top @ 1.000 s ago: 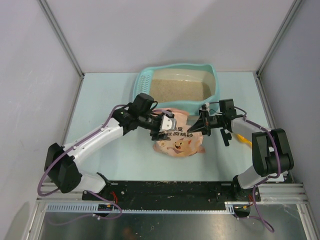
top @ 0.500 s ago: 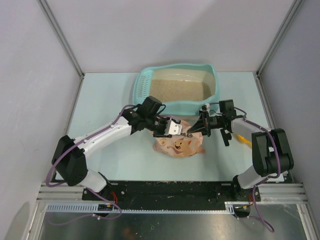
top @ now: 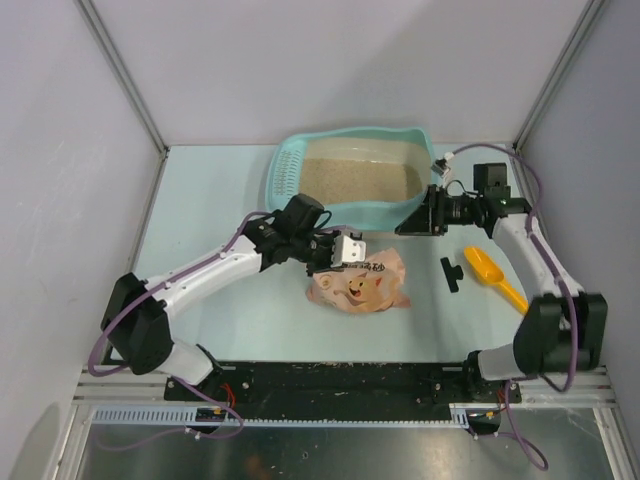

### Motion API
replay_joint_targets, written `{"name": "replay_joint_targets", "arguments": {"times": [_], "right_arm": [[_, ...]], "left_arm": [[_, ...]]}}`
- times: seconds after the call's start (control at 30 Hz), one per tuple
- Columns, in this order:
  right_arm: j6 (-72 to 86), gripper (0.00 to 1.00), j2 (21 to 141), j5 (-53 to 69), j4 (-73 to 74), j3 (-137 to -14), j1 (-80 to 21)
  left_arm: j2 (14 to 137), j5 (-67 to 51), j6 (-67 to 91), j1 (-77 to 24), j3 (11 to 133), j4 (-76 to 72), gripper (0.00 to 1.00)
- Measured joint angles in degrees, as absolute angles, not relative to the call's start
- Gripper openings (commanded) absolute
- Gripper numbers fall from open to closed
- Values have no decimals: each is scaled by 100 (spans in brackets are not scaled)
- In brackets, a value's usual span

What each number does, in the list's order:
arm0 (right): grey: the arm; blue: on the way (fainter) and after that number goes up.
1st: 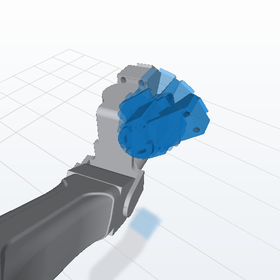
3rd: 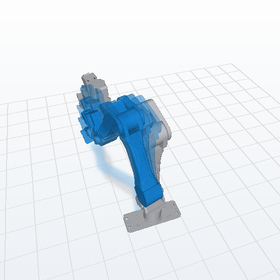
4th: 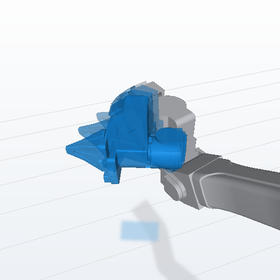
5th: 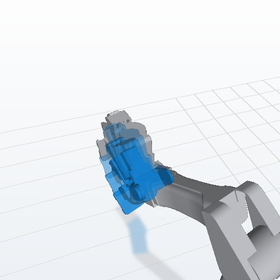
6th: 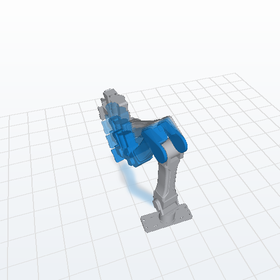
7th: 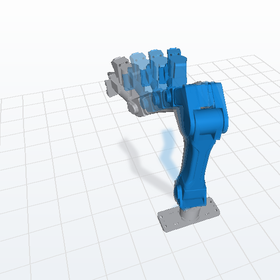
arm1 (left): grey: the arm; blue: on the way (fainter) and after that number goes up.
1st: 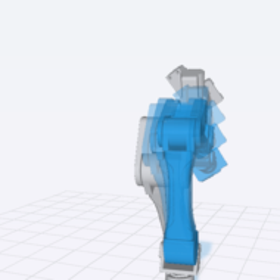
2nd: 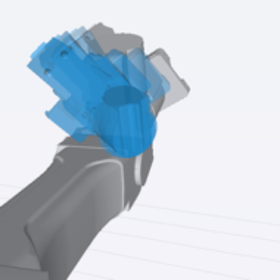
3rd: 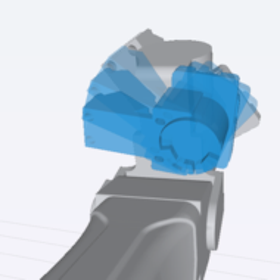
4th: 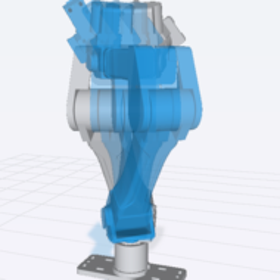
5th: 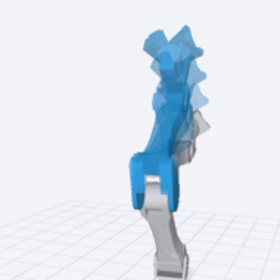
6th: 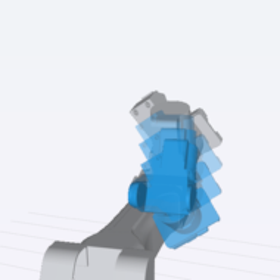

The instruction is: Fill the litter box with clean litter

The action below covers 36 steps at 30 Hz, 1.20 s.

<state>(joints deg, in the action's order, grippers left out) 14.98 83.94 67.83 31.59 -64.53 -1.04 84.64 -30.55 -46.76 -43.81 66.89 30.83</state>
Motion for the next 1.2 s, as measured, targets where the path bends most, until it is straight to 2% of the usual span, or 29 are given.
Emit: {"name": "replay_joint_targets", "arguments": {"times": [0.17, 0.27, 0.37, 0.7, 1.2], "right_arm": [[-934, 57, 6928, 5913, 3575, -6563, -1166], [-2051, 60, 5922, 5321, 3286, -6077, -1935], [-2773, 62, 5439, 4742, 3070, -5570, -2429], [-4069, 64, 5699, 3277, 2388, -4670, -3481], [-4576, 62, 5920, 2759, 1951, -4488, -3531]], "left_arm": [[8329, -3059, -4265, -4381, 6547, 3009, 20], [8287, -3059, -4104, -4381, 6501, 2980, 20], [8281, -3063, -3981, -4381, 6493, 2963, 20], [8281, -3212, -3540, -4359, 6440, 2864, 20], [8254, -3468, -3258, -4134, 6368, 2766, 18]]}}
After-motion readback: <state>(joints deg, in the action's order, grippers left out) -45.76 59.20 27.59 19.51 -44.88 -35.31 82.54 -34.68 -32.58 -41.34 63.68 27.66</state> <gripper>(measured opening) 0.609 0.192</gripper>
